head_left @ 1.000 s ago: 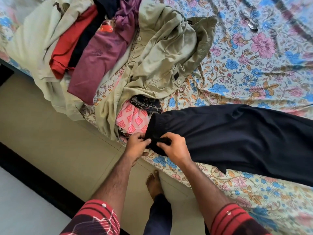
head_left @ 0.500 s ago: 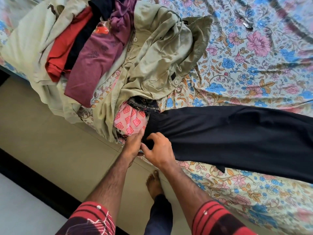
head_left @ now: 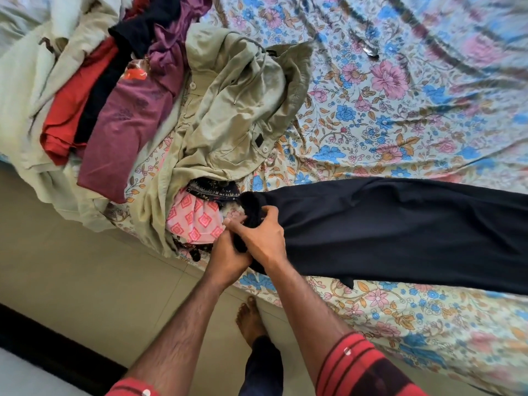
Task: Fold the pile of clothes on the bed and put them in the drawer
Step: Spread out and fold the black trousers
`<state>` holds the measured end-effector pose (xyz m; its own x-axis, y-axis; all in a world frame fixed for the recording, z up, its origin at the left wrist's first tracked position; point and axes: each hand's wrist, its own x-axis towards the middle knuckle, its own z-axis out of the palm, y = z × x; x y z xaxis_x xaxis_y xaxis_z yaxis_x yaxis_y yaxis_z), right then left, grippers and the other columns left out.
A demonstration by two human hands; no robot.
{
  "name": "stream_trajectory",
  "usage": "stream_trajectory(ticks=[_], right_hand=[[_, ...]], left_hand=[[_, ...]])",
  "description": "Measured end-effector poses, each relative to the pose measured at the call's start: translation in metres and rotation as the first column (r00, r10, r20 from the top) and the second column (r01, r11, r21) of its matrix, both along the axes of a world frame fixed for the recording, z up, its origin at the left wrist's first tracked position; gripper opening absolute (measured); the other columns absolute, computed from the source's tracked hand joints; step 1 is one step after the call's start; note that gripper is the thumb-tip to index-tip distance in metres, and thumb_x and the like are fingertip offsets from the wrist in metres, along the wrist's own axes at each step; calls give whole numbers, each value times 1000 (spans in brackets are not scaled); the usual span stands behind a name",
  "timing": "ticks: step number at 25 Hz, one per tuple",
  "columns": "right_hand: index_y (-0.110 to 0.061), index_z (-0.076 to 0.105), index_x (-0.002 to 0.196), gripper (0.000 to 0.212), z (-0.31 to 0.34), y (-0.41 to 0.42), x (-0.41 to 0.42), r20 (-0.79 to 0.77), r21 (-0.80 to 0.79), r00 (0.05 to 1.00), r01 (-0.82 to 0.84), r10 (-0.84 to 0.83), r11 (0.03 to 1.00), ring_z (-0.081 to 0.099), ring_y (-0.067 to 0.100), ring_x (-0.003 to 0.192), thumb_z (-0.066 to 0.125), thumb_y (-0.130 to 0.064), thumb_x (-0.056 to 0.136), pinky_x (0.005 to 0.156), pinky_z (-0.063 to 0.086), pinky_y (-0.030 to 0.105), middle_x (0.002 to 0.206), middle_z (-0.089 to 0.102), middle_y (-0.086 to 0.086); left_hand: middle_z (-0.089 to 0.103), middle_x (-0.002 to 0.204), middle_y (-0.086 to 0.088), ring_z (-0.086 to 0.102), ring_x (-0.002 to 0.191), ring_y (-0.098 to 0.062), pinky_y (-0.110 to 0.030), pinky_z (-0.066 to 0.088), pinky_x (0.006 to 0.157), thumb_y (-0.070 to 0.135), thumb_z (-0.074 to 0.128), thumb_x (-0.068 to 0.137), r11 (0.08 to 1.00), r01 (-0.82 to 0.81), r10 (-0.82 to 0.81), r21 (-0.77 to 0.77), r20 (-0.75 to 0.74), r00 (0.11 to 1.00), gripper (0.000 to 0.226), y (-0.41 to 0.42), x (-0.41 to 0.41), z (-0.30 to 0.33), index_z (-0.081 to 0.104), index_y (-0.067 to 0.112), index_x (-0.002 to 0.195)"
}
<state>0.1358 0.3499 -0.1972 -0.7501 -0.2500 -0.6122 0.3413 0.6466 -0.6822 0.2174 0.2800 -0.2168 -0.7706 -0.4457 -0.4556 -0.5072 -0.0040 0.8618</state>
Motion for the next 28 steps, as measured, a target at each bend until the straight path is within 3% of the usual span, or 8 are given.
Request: stream_trajectory(ticks=[3,5,7,9,12,15,18,28], right_hand=[[-20,44,123,72,10,10,-24,123,28,980,153,-156,988,64,24,101,81,-53,70,92,57,45,111,63,2],[-19,54,114,47,8,27,-43,128,63,956,257,-263,964,65,24,96,76,-37,77,90,57,45,102,65,1],[-23,65,103,26,5,55,-61,101,34,936,336,-337,941,67,21,95,73,-29,80,87,58,41,97,70,-1],[-26,69,100,18,7,86,-77,91,-76,934,354,-347,932,69,17,96,74,-26,83,84,57,36,95,73,-5],[-26,73,103,19,13,149,-108,95,-253,943,333,-319,908,73,14,97,77,-19,86,91,59,40,98,78,-5],[-22,72,110,24,10,222,-146,87,-292,938,345,-335,892,74,15,101,78,-16,88,97,58,45,105,78,-2],[-23,71,111,26,7,292,-184,27,-255,940,335,-340,907,73,13,102,80,-18,86,99,57,44,107,77,-3],[-32,71,112,30,3,557,-320,-111,-82,924,359,-367,930,68,3,104,83,-27,85,102,55,37,109,74,-15]], left_hand=[[68,116,18,65,108,4,-18,54,88,9,80,77,990,139,-139,-18,-30,990,72,18,-9,10,52,33,140],[72,107,13,69,99,-6,-28,57,81,18,75,75,974,218,-221,-54,-50,974,58,29,-18,16,62,29,130],[73,110,10,68,102,-8,-32,58,86,22,69,78,978,195,-199,-69,-69,977,53,41,-32,23,66,26,131],[65,123,8,61,113,-7,-32,53,98,14,67,90,968,162,-171,-191,-35,985,47,52,-46,26,60,25,135],[40,150,1,38,139,-18,-48,39,114,17,64,95,842,345,-304,-414,164,939,56,81,-80,19,43,25,147],[7,168,0,13,153,-23,-57,29,119,40,63,96,682,590,-441,-432,400,803,78,125,-119,19,19,32,160],[-15,169,3,-2,155,-25,-61,19,121,53,62,94,570,686,-481,-453,492,725,91,174,-153,21,1,39,161],[-35,163,1,-14,156,-29,-69,9,118,69,51,93,230,855,-623,-464,605,496,96,390,-297,10,-18,47,156]])
